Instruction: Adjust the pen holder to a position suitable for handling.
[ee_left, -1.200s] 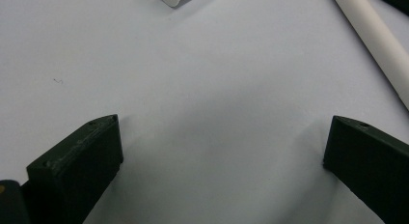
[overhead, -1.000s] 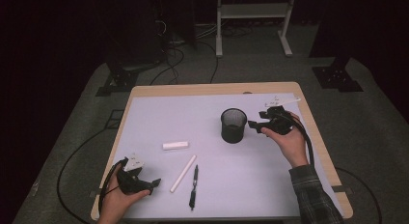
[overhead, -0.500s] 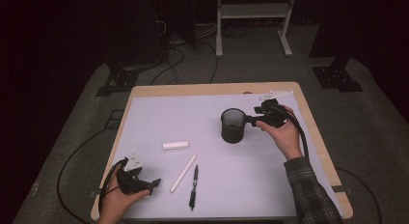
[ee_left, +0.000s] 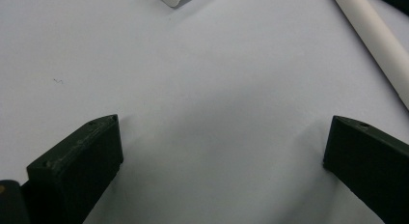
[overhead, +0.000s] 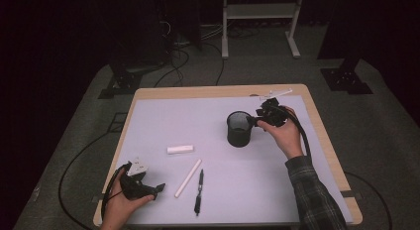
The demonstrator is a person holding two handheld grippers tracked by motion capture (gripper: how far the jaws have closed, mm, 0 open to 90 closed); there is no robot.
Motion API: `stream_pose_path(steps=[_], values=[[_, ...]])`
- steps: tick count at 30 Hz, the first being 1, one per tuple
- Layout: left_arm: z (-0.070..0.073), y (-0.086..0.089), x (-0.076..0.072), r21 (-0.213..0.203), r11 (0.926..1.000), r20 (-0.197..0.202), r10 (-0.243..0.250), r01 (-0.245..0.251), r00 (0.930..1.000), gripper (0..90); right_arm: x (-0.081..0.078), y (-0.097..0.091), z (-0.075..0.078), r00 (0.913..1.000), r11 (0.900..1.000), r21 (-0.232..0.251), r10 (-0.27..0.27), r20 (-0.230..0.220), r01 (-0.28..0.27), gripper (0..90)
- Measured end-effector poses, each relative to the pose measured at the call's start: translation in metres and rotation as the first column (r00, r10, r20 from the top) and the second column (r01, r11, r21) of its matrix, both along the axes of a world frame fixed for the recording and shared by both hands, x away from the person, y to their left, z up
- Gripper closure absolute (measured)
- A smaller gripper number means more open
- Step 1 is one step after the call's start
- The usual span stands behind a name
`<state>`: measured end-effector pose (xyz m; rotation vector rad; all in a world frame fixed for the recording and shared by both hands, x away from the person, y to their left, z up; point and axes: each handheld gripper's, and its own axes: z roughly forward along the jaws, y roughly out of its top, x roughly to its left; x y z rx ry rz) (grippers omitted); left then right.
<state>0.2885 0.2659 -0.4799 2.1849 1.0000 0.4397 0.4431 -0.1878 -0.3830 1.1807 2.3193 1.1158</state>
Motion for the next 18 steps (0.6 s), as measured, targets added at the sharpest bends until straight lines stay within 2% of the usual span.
stream_pose_path(steps=[18], values=[[0.0,0.0,0.0,0.0,1.0,0.001,0.0,0.0,1.0,0.0,0.018,0.016,-0.013,0.9981,0.9997,-0.021,0.013,-0.061,-0.015,52.2]])
